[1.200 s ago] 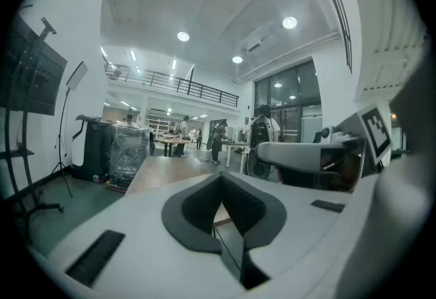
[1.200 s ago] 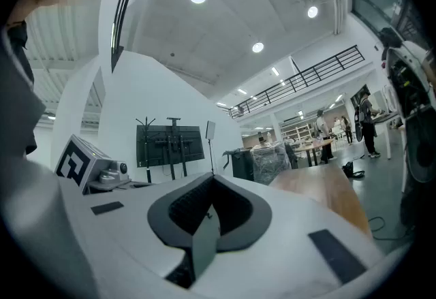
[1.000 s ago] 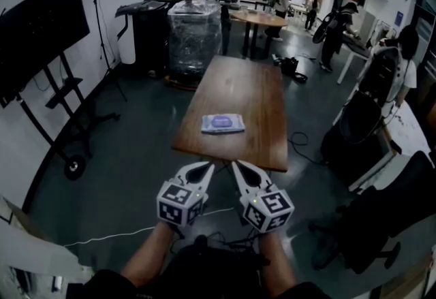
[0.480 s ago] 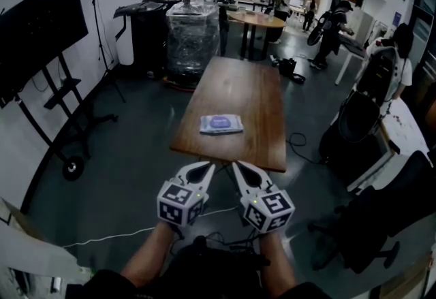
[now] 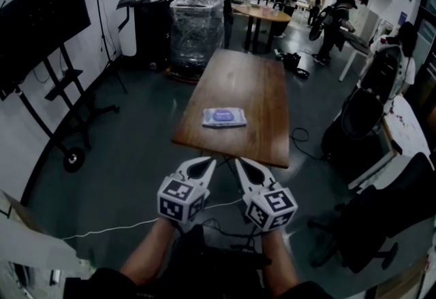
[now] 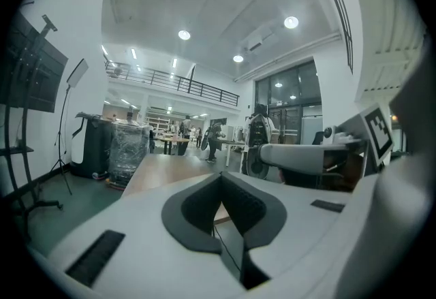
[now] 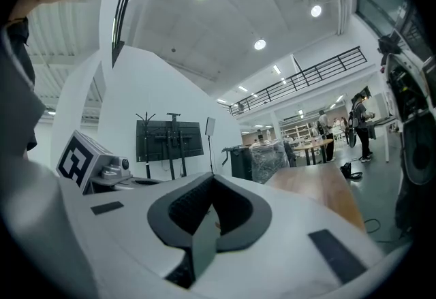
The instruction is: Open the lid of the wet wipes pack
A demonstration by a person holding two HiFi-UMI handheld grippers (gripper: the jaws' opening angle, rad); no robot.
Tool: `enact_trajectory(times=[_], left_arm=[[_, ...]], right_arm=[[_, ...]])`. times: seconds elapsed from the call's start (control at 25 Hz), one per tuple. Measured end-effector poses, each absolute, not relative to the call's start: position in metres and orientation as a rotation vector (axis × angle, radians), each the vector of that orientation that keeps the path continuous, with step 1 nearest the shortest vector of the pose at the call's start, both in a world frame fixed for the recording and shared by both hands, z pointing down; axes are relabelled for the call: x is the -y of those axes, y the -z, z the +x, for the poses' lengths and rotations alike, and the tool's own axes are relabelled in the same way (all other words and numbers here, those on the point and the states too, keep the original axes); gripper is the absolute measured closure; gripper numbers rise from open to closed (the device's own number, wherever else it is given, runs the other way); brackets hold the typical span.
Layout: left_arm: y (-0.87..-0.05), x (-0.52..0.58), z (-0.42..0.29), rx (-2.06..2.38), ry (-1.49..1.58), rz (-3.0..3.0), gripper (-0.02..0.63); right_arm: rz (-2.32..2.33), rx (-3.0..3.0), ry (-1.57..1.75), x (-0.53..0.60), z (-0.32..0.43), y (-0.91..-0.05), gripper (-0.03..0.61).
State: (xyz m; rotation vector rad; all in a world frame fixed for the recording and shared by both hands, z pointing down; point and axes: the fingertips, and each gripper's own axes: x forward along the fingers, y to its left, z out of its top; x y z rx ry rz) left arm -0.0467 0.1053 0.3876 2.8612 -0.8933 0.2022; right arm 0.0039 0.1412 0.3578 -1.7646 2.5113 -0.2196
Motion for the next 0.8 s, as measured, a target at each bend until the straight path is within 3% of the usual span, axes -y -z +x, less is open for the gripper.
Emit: enact_trajectory(times=[0.8], left_arm=[[-0.42, 0.037, -0.022, 0.762, -0.29, 2.84, 0.609]], right_arm=[[-1.912, -2.437, 0.331, -0.007, 0.028, -0.381, 0.569]])
